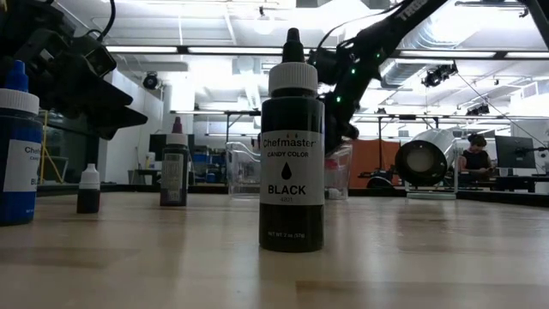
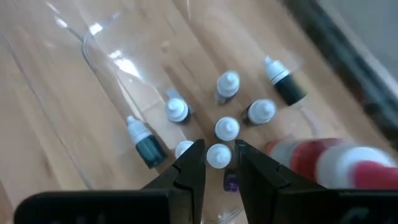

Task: Pick & Place food coloring
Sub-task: Put the small orange food coloring into the transparent container

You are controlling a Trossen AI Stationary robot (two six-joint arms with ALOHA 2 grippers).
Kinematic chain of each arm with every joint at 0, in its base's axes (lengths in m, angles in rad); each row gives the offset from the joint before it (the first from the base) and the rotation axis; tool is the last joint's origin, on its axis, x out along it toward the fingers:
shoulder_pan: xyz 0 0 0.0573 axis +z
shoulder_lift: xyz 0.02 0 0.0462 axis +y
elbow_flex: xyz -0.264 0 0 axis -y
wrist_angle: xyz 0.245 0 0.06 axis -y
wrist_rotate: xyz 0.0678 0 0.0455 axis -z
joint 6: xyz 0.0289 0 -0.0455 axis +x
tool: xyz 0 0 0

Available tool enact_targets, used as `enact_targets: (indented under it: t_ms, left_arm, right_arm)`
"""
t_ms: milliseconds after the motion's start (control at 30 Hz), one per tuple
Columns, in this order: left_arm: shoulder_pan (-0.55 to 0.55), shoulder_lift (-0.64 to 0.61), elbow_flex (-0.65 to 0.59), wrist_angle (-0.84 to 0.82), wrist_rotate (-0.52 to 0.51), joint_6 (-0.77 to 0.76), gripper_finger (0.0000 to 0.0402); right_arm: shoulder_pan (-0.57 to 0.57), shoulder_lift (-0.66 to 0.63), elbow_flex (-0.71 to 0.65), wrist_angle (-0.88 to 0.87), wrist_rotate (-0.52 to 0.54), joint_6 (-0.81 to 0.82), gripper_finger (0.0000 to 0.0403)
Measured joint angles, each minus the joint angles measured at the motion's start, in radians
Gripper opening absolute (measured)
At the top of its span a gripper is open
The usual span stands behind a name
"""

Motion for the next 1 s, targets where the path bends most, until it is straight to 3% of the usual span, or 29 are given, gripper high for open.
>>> enact_targets:
  t_ms: [267,500,833,1000]
  left_arm:
    - [0.0,0.0,0.0,0.0,0.0,0.0,0.0234]
    - [0.0,0.0,0.0,0.0,0.0,0.0,0.0234]
    - [0.0,0.0,0.0,0.0,0.0,0.0,0.0234]
    - [0.0,0.0,0.0,0.0,0.0,0.0,0.0234]
  right_arm:
    - [0.026,-0.093,0.0,-0.006,-0.01,0.007,0.0076]
    - [0.11,-0.171,0.0,0.014,-0.091,-0.022,0.0081]
    - [0.315,-0.182,0.001,0.067,-0.137,-0.053,0.0164]
    - [0.427,-0.182,0.001,0.083,-0.107,-0.087,0.0187]
